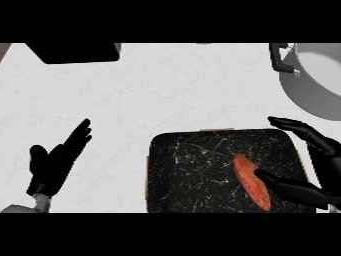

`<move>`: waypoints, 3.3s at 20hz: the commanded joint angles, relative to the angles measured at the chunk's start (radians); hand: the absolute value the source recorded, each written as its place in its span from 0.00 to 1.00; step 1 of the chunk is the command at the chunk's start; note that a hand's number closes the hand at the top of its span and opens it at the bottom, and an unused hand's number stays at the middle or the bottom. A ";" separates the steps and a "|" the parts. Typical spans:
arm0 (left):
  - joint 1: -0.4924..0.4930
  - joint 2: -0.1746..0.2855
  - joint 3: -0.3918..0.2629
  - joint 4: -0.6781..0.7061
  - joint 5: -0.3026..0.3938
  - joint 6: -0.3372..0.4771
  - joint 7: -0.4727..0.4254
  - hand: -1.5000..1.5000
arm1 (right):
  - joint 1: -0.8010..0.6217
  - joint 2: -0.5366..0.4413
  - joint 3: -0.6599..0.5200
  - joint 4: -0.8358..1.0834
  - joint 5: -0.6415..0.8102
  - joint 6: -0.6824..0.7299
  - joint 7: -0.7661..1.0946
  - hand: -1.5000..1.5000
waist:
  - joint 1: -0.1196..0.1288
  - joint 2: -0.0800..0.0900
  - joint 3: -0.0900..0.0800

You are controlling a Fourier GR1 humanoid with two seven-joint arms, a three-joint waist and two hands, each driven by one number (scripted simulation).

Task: Pick the sweet potato from the tray and place it in the pot

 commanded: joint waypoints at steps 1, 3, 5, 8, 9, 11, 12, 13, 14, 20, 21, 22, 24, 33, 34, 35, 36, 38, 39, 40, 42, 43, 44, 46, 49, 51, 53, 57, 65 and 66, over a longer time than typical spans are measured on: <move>-0.030 -0.050 -0.043 0.036 -0.025 -0.020 -0.009 0.50 | 0.168 0.085 0.025 -0.096 0.022 -0.049 -0.190 0.00 | 0.026 0.002 -0.001; -0.089 -0.107 -0.037 0.094 -0.059 -0.013 -0.003 0.50 | 0.185 0.029 -0.012 -0.191 0.001 0.011 -0.078 0.00 | 0.043 0.004 -0.002; -0.041 -0.060 -0.007 0.056 -0.028 -0.034 -0.008 0.50 | 0.256 -0.090 -0.026 -0.317 -0.004 0.070 0.060 0.00 | 0.041 0.001 -0.003; -0.098 -0.074 -0.006 0.115 -0.036 -0.030 -0.004 0.50 | 0.212 -0.213 -0.085 -0.354 -0.052 0.125 0.304 0.00 | 0.033 0.005 -0.005; -0.071 -0.085 -0.019 0.113 -0.045 -0.040 -0.045 0.50 | 0.168 -0.220 -0.085 -0.330 -0.042 0.124 0.357 0.00 | 0.049 0.006 -0.005; -0.110 -0.065 0.001 0.136 -0.035 -0.069 -0.012 0.50 | 0.151 -0.228 -0.077 -0.410 -0.093 0.130 0.509 0.00 | 0.050 0.006 -0.004; -0.135 -0.076 0.003 0.150 -0.028 -0.080 -0.004 0.50 | 0.113 -0.234 -0.085 -0.376 -0.131 0.148 0.549 0.00 | 0.054 0.007 -0.004; -0.065 -0.060 -0.011 0.061 -0.040 -0.062 0.007 0.50 | 0.100 -0.250 -0.114 -0.391 -0.191 0.163 0.607 0.00 | 0.064 0.004 -0.003; -0.114 -0.096 0.006 0.207 -0.054 -0.078 -0.067 0.50 | 0.090 -0.210 -0.063 -0.375 -0.163 0.145 0.618 0.00 | 0.055 0.007 -0.004; -0.097 -0.133 -0.038 0.074 -0.093 -0.015 0.028 0.50 | -0.026 -0.239 0.012 -0.248 -0.211 0.227 0.790 0.00 | 0.072 0.008 -0.003; -0.066 -0.101 -0.011 0.090 -0.057 -0.069 -0.004 0.50 | -0.005 -0.251 0.036 -0.205 -0.195 0.282 0.738 0.00 | 0.074 0.009 -0.002; -0.078 -0.109 -0.014 0.088 -0.069 -0.052 0.009 0.50 | 0.021 -0.242 0.108 -0.229 -0.144 0.289 0.749 0.00 | 0.070 0.007 -0.002; -0.096 -0.085 0.010 0.099 -0.061 -0.085 -0.006 0.50 | -0.024 -0.222 0.169 -0.174 -0.078 0.310 0.754 0.00 | 0.070 0.008 -0.002; -0.045 -0.137 0.039 0.013 -0.107 -0.084 0.054 0.50 | 0.009 -0.131 0.044 0.060 0.080 0.402 0.497 0.00 | 0.058 0.004 -0.002; -0.134 -0.131 0.086 0.163 -0.100 -0.116 0.009 0.50 | 0.076 -0.136 0.060 0.044 0.128 0.381 0.438 0.00 | 0.051 0.005 -0.002; -0.071 -0.136 0.049 0.020 -0.095 -0.101 0.075 0.50 | 0.084 -0.162 -0.002 0.062 0.091 0.400 0.394 0.00 | 0.054 0.004 -0.002; -0.066 -0.144 0.042 0.048 -0.125 -0.092 0.049 0.50 | 0.052 -0.143 0.001 0.181 0.126 0.414 0.312 0.00 | 0.057 0.005 -0.001; -0.137 -0.161 0.078 0.105 -0.133 -0.111 0.057 0.50 | 0.016 -0.124 -0.055 0.144 0.055 0.466 0.381 0.00 | 0.054 0.005 -0.002; -0.141 -0.188 0.077 0.103 -0.146 -0.093 0.075 0.50 | 0.026 -0.077 -0.022 0.145 0.098 0.453 0.387 0.00 | 0.055 0.005 -0.002; -0.073 -0.152 0.083 0.057 -0.134 -0.134 0.046 0.50 | 0.080 -0.114 -0.054 0.167 0.100 0.489 0.293 0.00 | 0.055 0.004 -0.002; -0.037 -0.135 0.077 0.025 -0.133 -0.128 0.036 0.50 | 0.079 -0.058 -0.018 0.202 0.054 0.483 0.267 0.00 | 0.058 0.004 -0.002; -0.050 -0.198 0.050 0.080 -0.176 -0.083 0.015 0.50 | 0.081 -0.071 -0.045 0.097 -0.007 0.516 0.367 0.00 | 0.052 0.004 -0.002; -0.074 -0.150 0.094 0.052 -0.133 -0.132 0.047 0.50 | 0.078 -0.063 -0.065 0.222 0.010 0.525 0.249 0.00 | 0.055 0.005 -0.002; -0.071 -0.176 0.084 0.144 -0.158 -0.132 -0.020 0.50 | 0.086 -0.063 -0.087 0.262 -0.034 0.572 0.200 0.00 | 0.053 0.006 -0.002; -0.074 -0.204 0.062 0.086 -0.186 -0.098 0.032 0.50 | -0.011 0.011 -0.084 0.335 -0.081 0.580 0.263 0.00 | 0.059 0.006 -0.002; -0.126 -0.210 0.096 0.146 -0.186 -0.107 0.017 0.50 | 0.037 0.038 -0.071 0.344 -0.060 0.580 0.248 0.00 | 0.055 0.006 -0.002; -0.089 -0.210 0.089 0.087 -0.198 -0.127 0.031 0.50 | 0.014 0.058 -0.080 0.365 -0.051 0.604 0.260 0.00 | 0.057 0.005 -0.002; -0.040 -0.219 0.112 0.042 -0.196 -0.143 0.042 0.50 | -0.006 0.085 -0.109 0.442 -0.042 0.634 0.246 0.00 | 0.059 0.004 -0.002; -0.066 -0.197 0.137 0.045 -0.173 -0.172 0.052 0.50 | -0.067 0.123 0.003 0.544 0.234 0.534 0.003 1.00 | 0.074 0.006 -0.001; -0.044 -0.230 0.113 0.041 -0.201 -0.143 0.048 0.50 | -0.007 0.130 -0.016 0.555 0.175 0.574 -0.014 1.00 | 0.063 0.005 -0.001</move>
